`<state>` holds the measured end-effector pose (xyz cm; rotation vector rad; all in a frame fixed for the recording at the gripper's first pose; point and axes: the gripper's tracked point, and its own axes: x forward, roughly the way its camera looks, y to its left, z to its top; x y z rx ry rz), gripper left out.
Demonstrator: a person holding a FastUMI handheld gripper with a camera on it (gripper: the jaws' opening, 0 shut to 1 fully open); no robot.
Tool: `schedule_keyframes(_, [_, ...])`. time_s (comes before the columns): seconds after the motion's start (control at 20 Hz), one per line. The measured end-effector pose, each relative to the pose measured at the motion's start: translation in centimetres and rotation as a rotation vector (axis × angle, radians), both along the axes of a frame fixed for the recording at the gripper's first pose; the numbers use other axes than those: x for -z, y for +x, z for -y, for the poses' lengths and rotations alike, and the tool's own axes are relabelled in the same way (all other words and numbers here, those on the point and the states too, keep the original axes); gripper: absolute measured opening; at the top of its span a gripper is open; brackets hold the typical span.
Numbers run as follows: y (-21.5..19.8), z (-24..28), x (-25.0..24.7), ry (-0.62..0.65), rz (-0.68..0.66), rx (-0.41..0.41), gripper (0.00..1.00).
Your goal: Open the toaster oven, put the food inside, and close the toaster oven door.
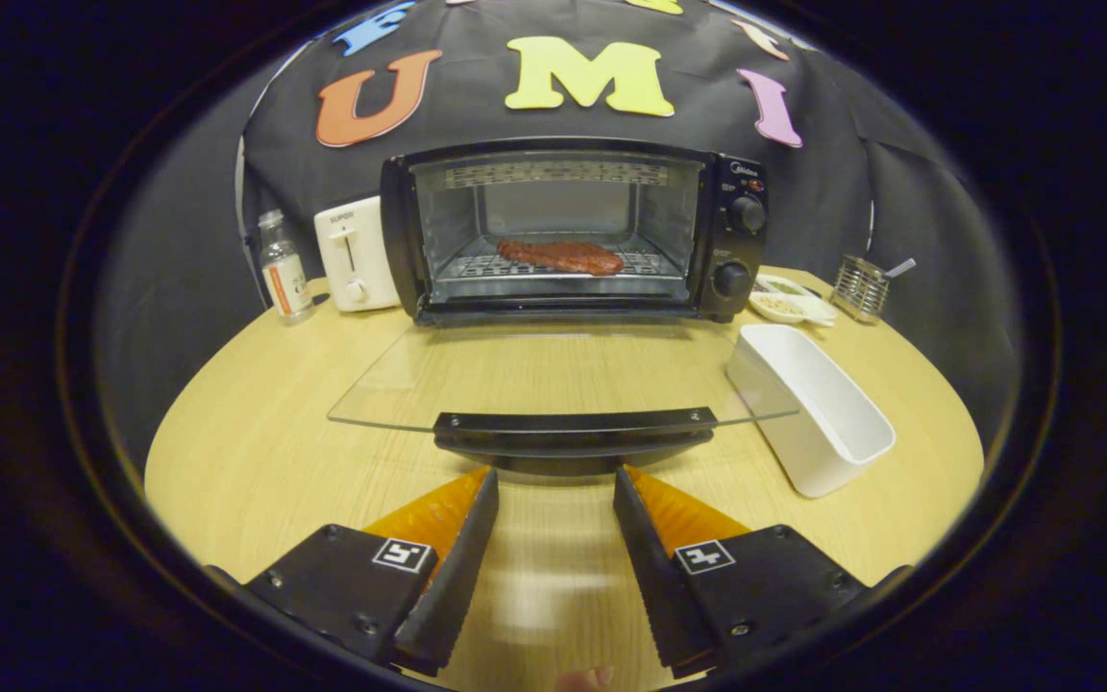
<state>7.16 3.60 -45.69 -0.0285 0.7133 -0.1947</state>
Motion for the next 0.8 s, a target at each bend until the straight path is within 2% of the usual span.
schedule_keyframes(0.1, [0.2, 0.2, 0.1, 0.007, -0.004, 0.019, 0.79])
schedule_keyframes(0.25, [1.2, -0.1, -1.0, 0.009, 0.063, -0.021, 0.80])
schedule_keyframes(0.55, [2.7, -0.3, -1.4, -0.067, 0.072, -0.068, 0.80])
schedule_keyframes(0.8, [3.8, -0.8, -3.1, -0.069, 0.117, -0.094, 0.80])
